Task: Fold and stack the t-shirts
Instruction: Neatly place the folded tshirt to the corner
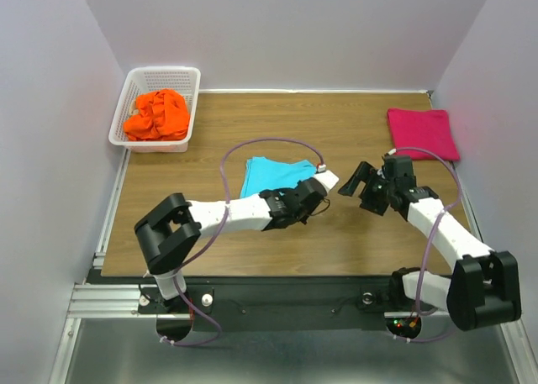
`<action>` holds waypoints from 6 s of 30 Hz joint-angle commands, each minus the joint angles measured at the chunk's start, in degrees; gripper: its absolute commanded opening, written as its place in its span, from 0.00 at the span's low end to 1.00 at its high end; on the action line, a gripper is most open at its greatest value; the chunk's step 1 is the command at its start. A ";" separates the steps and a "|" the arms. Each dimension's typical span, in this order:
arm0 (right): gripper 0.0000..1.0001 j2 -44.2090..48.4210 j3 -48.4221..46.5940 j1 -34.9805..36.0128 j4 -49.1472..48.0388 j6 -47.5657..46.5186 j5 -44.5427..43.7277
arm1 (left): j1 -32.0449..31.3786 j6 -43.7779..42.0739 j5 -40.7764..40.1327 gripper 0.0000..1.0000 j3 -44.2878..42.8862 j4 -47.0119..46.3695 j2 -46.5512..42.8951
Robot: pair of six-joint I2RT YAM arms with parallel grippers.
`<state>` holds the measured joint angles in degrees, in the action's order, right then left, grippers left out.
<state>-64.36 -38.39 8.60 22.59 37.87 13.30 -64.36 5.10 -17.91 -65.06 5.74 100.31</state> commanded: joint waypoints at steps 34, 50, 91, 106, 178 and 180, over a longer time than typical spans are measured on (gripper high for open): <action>0.27 -38.66 -15.90 13.46 -27.73 8.23 6.23 | 1.87 4.91 7.28 0.18 -4.11 -4.94 -6.45; 0.01 -39.53 -35.96 10.83 -2.20 -47.43 -47.11 | 19.78 12.83 2.63 0.85 10.89 -8.46 -27.88; 0.01 -53.85 -64.18 -8.25 -16.79 -83.57 -56.54 | 38.34 14.23 -3.01 0.88 18.21 4.63 -37.56; 0.01 -58.51 -66.20 -14.22 -18.45 -78.82 -56.10 | 38.96 14.76 -1.43 0.88 18.21 4.46 -35.71; 0.61 -48.93 -48.45 -23.63 -22.68 -52.64 -41.08 | 39.57 13.27 -2.92 0.88 15.66 12.98 -49.69; 0.61 -49.28 -47.74 -23.63 -20.74 -51.58 -39.58 | 39.48 13.18 -2.83 0.88 15.58 13.16 -49.16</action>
<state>-114.30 -87.57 -14.94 -0.67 -17.47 -29.43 -25.02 19.16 -20.25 -49.52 20.40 50.92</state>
